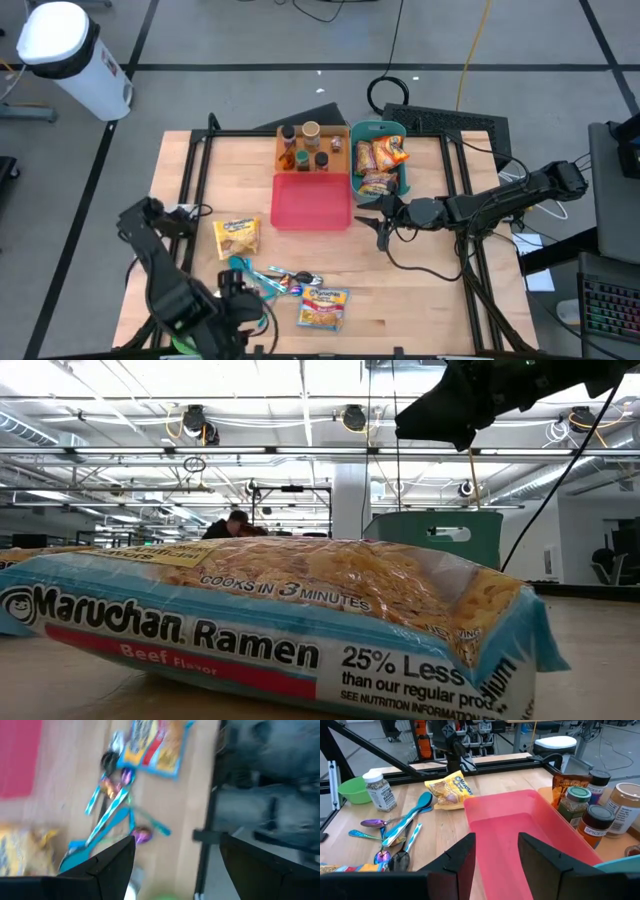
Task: Pick & Place Food Item
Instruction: Put the white spice bottle into the orange bin
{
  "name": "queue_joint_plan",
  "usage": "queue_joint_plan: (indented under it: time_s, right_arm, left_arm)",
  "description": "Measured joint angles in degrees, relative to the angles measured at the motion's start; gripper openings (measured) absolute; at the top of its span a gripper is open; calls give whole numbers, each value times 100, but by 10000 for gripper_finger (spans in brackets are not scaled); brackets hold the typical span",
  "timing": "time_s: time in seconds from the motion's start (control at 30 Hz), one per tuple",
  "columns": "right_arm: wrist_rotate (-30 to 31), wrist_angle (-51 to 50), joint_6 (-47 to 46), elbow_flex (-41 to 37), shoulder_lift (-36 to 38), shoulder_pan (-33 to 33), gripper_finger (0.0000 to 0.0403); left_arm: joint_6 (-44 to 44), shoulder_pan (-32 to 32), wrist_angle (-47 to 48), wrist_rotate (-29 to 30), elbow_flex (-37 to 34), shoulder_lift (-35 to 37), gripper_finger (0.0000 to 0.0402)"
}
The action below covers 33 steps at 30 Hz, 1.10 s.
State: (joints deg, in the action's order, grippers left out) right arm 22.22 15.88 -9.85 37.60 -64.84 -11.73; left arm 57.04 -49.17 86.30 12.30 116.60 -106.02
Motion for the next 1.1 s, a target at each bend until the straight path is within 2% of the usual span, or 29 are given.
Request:
queue_joint_plan:
  time_s: [0.13,0.23,0.33,0.43,0.5,0.57,0.73,0.87,1.1]
  right_arm:
    - [-4,29,-156,0,0,-2,141]
    - [-4,77,-192,0,0,-2,141]
    - [-4,99,-192,0,0,-2,141]
    - [-9,136,-192,0,0,-4,141]
    - [-9,149,-163,0,0,-4,141]
    - [-9,152,-154,0,0,-4,141]
    - [-9,190,-149,0,0,-4,141]
    - [-7,188,-148,0,0,-3,141]
    - [-4,186,-146,0,0,-2,141]
  left_arm:
    - [796,-219,367,499,-24,-33,299]
    - [1143,-407,371,1109,-304,328,299]
    - [1741,-609,363,1542,-931,924,299]
    - [2752,-807,368,1687,-1938,1680,299]
    - [3548,-871,333,1442,-2672,2177,299]
    - [4268,-885,175,938,-3351,2628,299]
    - [5397,-887,-399,293,-4497,3328,299]
    - [5450,-883,-900,217,-5021,3441,299]
    - [5611,-652,-2174,-107,-5493,3414,299]
